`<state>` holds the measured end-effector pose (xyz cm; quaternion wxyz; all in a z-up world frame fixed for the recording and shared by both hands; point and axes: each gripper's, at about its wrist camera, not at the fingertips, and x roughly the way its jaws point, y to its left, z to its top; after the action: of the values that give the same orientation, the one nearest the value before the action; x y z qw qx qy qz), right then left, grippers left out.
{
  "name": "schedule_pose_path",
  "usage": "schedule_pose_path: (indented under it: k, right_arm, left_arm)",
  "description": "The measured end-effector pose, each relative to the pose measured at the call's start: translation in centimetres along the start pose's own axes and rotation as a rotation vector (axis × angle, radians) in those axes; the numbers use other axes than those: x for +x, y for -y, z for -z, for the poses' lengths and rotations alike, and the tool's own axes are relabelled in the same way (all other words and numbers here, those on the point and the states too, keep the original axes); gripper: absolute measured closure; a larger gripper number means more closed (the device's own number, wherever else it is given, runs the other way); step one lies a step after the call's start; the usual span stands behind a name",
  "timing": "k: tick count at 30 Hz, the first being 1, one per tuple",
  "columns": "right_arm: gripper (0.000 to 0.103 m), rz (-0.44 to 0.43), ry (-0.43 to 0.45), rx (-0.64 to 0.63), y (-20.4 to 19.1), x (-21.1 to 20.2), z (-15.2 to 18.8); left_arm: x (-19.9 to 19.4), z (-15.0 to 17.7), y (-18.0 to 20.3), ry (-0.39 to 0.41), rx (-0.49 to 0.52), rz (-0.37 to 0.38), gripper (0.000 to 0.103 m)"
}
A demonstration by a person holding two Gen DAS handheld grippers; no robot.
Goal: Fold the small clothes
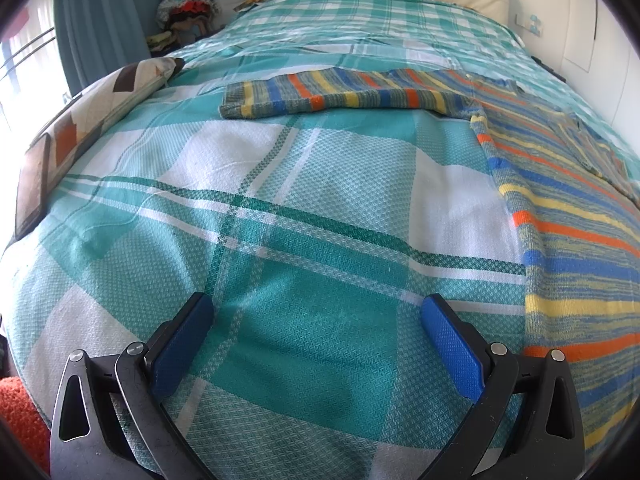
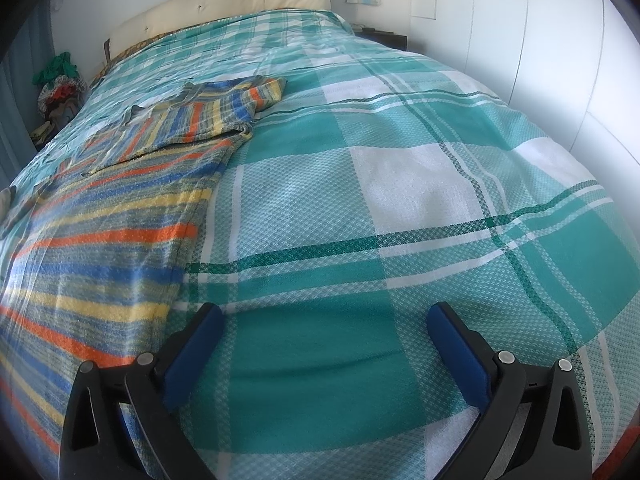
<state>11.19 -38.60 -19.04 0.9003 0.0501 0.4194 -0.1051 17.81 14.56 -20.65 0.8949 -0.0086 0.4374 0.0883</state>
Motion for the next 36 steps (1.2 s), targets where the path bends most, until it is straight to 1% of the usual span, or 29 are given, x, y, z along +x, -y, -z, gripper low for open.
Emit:
schedule_pose_path:
  k: [21, 23, 25, 26, 27, 29, 30, 31, 32, 34, 35, 36]
  right_arm:
    - [0.000, -0.003, 0.007, -0.007, 0.0, 0.2, -0.1]
    - [0.000, -0.003, 0.007, -0.006, 0.0, 0.3, -0.1]
    - [0.000, -0.003, 0.006, -0.007, 0.0, 0.3, -0.1]
    - [0.000, -0.003, 0.006, -0.007, 0.0, 0.3, -0.1]
    - [0.000, -0.003, 0.005, -0.007, 0.0, 0.3, -0.1]
    - [0.000, -0.003, 0.006, -0.008, 0.0, 0.2, -0.1]
    - [0.000, -0.002, 0.006, -0.008, 0.0, 0.2, -0.1]
    - [0.000, -0.001, 0.006, -0.008, 0.0, 0.3, -0.1]
    - [0.000, 0.000, 0.007, -0.009, 0.0, 0.3, -0.1]
    - [0.000, 0.001, 0.009, -0.011, 0.0, 0.3, -0.1]
    - [0.000, 0.002, 0.009, -0.012, 0.0, 0.3, -0.1]
    - [0.000, 0.003, 0.009, -0.012, 0.0, 0.3, -0.1]
  left_arm:
    - [0.2, -0.1, -0.3, -0.015, -0.001, 0.008, 0.000]
    - [0.2, -0.4, -0.3, -0.038, 0.002, 0.018, 0.000]
    - [0.1, -1.2, -0.7, -0.103, -0.004, 0.045, 0.001]
    - [-0.3, -1.8, -1.1, -0.128, -0.029, 0.073, 0.001]
    - [-1.1, -2.6, -2.0, -0.126, -0.078, 0.136, 0.001]
    - [-2.6, -4.0, -4.3, -0.051, -0.176, 0.245, 0.001]
    - [-3.1, -5.1, -5.9, -0.006, -0.237, 0.282, 0.001]
    - [-3.1, -6.1, -7.3, 0.014, -0.285, 0.293, 0.001]
    - [-2.7, -7.1, -8.7, 0.017, -0.328, 0.301, 0.001]
    - [-0.5, -9.3, -11.2, -0.010, -0.410, 0.316, 0.001]
    - [0.6, -10.1, -12.0, -0.026, -0.435, 0.323, 0.001]
    - [2.0, -10.9, -12.8, -0.044, -0.458, 0.315, 0.002]
